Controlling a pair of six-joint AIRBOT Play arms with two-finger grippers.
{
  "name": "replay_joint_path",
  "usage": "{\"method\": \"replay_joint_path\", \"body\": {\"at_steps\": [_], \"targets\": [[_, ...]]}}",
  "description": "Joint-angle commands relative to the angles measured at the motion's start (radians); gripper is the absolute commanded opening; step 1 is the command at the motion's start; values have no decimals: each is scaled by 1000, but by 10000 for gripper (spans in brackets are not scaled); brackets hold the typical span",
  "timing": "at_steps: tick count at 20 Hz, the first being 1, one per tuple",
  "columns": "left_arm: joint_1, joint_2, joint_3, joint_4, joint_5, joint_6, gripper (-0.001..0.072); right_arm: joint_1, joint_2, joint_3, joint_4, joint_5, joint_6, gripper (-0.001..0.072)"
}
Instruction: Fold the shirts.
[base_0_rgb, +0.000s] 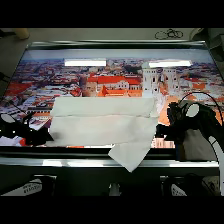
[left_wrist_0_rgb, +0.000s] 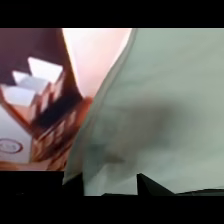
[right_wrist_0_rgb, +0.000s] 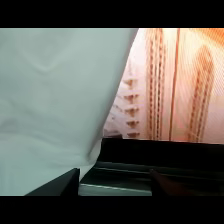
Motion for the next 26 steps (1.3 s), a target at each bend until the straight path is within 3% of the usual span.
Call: {"method": "replay_joint_path", "body": {"at_steps": [1, 4, 25, 26], "targets": [[-1, -5, 6, 61, 6, 3, 421, 0, 4, -6, -12, 27, -12, 431], [31, 2, 50, 110, -42, 15, 481, 0, 4, -6, -36, 43, -15, 431], [54, -12, -66, 82, 28, 51, 457, 0, 4, -6, -36, 21, -15, 430], [54, -12, -72, 83, 36, 48, 423, 0, 4, -6, -36, 21, -14, 430]]}}
